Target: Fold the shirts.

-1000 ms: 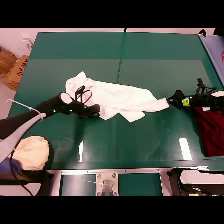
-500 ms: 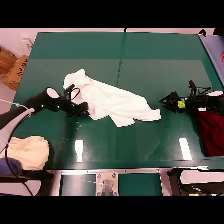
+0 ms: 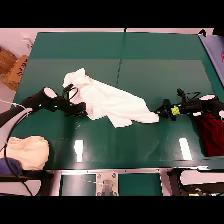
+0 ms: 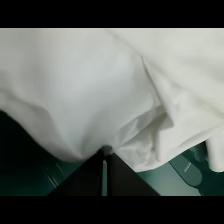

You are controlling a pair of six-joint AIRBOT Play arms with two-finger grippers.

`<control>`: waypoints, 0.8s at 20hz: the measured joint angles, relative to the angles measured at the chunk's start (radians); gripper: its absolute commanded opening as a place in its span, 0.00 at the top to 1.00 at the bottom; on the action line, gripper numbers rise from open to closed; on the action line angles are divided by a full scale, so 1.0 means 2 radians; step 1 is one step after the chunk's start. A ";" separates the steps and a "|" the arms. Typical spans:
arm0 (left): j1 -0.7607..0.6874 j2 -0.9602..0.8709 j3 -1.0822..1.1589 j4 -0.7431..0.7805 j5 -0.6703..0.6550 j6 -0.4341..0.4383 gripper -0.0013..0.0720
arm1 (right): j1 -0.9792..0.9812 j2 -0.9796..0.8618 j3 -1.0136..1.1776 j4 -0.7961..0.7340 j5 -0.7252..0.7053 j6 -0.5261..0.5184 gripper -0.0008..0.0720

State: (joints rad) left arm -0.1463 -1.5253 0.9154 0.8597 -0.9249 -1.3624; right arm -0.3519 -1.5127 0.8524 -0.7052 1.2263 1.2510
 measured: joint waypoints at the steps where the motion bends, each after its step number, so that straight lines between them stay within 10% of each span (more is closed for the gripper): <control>1: 0.000 0.000 0.003 0.003 -0.004 0.001 0.95 | 0.001 0.001 0.000 0.002 0.003 0.000 0.97; 16: 0.001 0.181 0.489 0.160 -0.210 -0.061 0.95 | -0.088 0.225 0.267 0.067 0.041 0.076 0.97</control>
State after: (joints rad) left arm -0.1452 -1.1637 1.8938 1.1790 -1.3441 -1.4841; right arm -0.5285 -1.0618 1.3861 -0.5705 1.3083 1.4033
